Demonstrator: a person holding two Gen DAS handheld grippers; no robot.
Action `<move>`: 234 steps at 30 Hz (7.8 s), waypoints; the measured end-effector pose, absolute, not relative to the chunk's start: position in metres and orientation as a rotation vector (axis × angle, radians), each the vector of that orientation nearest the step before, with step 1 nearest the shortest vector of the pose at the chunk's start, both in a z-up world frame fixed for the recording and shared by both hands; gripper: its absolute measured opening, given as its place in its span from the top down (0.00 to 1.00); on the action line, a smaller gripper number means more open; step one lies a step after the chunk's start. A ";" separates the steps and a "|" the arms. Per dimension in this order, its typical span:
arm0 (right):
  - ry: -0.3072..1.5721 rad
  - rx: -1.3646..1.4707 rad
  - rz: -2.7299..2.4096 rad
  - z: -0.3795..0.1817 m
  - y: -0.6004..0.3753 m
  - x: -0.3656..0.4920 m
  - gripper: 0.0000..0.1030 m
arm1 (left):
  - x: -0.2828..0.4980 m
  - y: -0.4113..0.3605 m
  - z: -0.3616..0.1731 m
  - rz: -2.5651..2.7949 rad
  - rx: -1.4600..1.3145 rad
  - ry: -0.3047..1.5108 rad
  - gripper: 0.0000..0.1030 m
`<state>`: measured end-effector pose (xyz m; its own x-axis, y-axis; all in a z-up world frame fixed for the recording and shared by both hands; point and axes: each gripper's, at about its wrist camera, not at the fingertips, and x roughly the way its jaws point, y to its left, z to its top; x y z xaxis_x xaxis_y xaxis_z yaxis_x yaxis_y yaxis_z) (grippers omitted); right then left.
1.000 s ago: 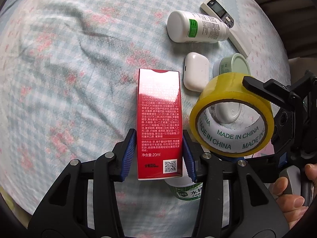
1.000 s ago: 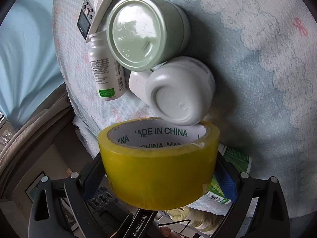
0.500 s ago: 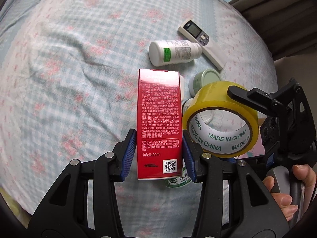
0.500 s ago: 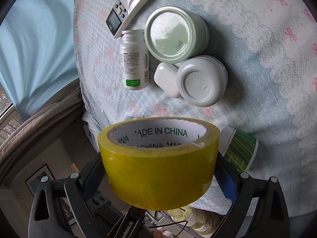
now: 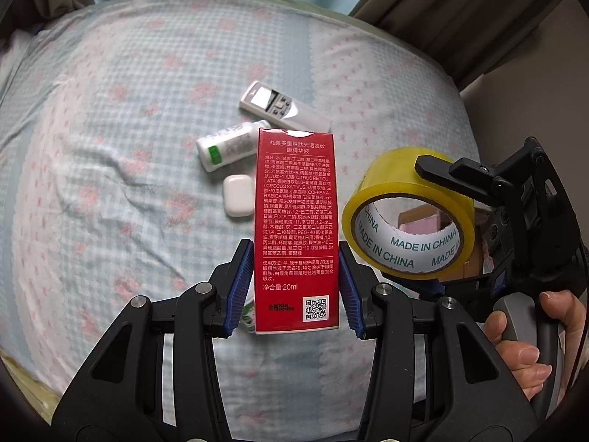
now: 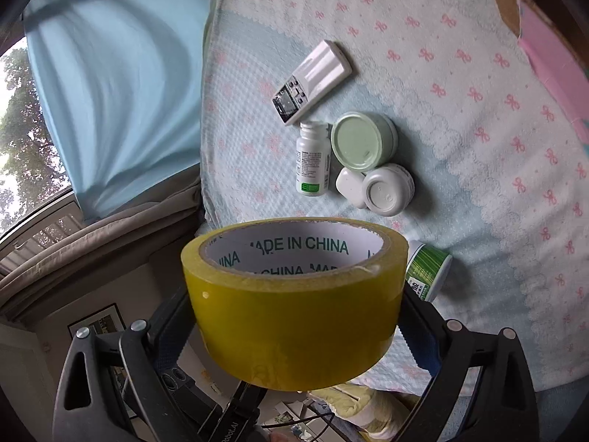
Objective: Organize rigid objects
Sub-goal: 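Carry the red box and yellow tape over the cardboard box with both grippers, then release the red box and yellow tape into the cardboard box, withdraw both grippers, then move both tools to the white pill bottle and white jar lid, then grasp the white pill bottle with the left gripper while the right grasps the white jar, then carry the pill bottle and white jar over the cardboard box with both grippers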
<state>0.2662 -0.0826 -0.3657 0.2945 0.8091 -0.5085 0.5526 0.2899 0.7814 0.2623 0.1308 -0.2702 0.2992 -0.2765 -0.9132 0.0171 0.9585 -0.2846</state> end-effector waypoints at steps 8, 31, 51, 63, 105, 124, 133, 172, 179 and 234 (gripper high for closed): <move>1.297 1.338 0.273 -0.317 -0.182 0.245 0.06 | 0.255 0.024 -0.225 -0.280 -0.210 1.190 0.61; 1.328 1.042 -0.067 -0.334 -0.419 0.204 0.06 | 0.262 -0.224 -0.313 -0.531 -0.099 1.379 0.62; 1.408 0.158 0.156 -0.384 -0.391 0.226 0.06 | 0.273 -0.243 -0.390 -0.529 0.259 1.398 0.62; 1.274 -0.006 0.224 -0.365 -0.394 0.213 0.00 | 0.260 -0.225 -0.362 -0.545 0.249 1.316 0.00; 1.125 0.115 0.175 -0.199 -0.167 0.174 0.00 | 0.192 0.146 -0.191 -0.215 0.057 1.105 0.00; 1.289 0.136 0.124 -0.295 0.036 0.236 0.00 | 0.365 0.223 -0.279 -0.526 0.362 1.199 0.00; 1.411 0.058 0.122 -0.359 0.070 0.268 0.00 | 0.420 0.194 -0.353 -0.601 0.373 1.304 0.00; 1.570 -0.028 0.180 -0.478 0.071 0.348 0.49 | 0.457 0.119 -0.486 -0.629 0.597 1.445 0.49; 1.578 -0.028 0.182 -0.481 0.075 0.347 0.49 | 0.449 0.098 -0.485 -0.641 0.697 1.428 0.50; 1.190 0.037 0.124 -0.180 -0.267 0.187 0.50 | 0.222 -0.114 -0.190 -0.693 0.294 1.196 0.50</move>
